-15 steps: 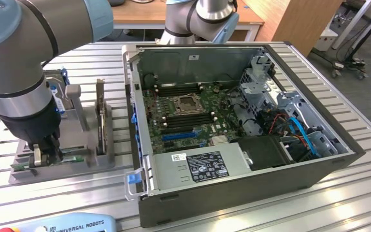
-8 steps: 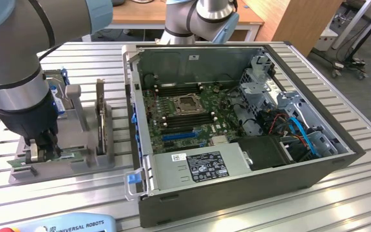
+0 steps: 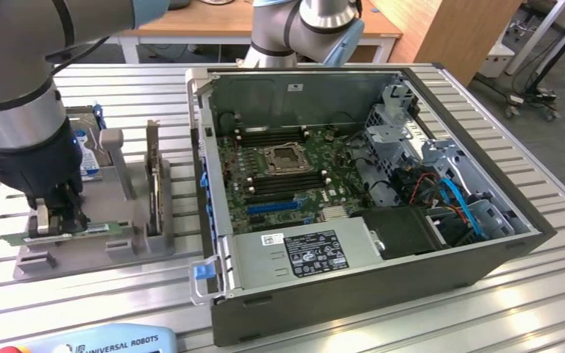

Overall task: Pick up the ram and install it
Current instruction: 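Pick up the ram and move it above insertion slot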

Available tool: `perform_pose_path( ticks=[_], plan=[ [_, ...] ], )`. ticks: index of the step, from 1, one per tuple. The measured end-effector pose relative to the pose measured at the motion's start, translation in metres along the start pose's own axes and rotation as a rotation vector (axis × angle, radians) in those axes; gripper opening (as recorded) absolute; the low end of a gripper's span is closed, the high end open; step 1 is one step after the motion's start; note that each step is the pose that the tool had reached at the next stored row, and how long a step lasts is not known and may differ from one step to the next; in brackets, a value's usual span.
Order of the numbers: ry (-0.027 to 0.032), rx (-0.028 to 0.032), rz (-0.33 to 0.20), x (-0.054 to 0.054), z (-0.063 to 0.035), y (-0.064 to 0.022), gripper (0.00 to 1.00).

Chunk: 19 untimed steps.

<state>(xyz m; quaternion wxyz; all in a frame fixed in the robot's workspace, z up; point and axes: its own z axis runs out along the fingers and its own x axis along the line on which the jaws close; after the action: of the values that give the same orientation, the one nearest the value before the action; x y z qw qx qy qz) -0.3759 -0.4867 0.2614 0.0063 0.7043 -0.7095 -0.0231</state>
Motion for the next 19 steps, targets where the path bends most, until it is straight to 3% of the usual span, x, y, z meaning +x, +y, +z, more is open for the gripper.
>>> perform_pose_path(
  ticks=[19],
  plan=[
    [0.0001, -0.0001, -0.002, -0.001, -0.0384, 0.0015, 0.12]
  ],
)
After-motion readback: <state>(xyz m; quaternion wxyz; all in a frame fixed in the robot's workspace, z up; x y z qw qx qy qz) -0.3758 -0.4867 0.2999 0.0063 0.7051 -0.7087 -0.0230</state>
